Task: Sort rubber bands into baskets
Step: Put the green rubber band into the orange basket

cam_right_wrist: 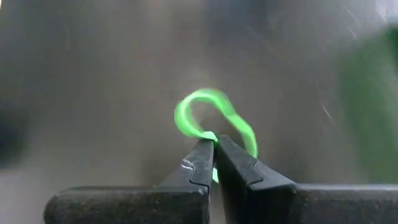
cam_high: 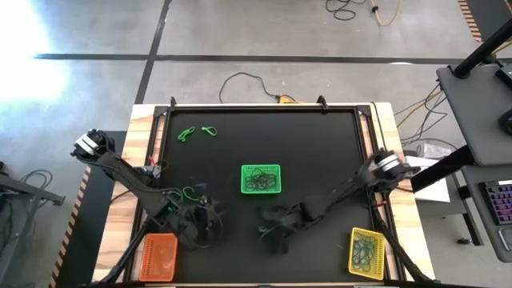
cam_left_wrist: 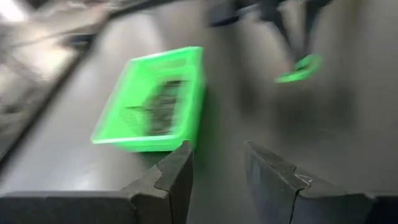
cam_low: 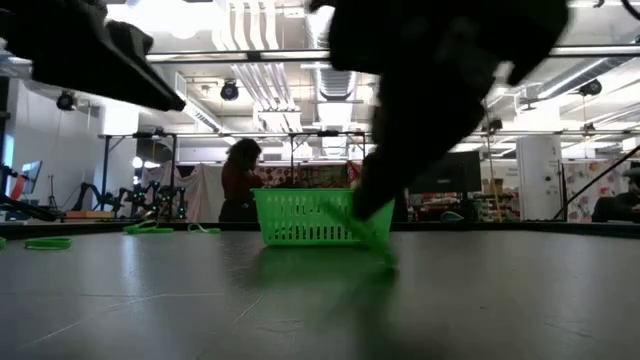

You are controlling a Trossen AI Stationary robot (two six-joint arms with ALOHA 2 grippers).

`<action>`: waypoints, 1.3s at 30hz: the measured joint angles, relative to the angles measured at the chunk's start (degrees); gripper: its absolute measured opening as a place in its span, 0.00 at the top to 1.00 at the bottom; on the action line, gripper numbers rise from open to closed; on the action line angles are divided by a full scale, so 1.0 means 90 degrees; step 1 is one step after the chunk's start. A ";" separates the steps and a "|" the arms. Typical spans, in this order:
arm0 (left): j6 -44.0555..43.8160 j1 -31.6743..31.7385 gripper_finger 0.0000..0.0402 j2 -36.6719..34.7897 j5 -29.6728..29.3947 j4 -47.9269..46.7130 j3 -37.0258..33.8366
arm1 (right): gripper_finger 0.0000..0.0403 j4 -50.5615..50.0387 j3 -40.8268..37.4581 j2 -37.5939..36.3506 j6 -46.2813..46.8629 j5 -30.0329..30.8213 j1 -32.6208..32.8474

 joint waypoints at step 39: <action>-0.0155 0.0801 0.35 0.3082 0.1937 0.3364 0.0368 | 0.49 -0.1907 0.2224 0.0543 -0.0448 0.2448 0.0771</action>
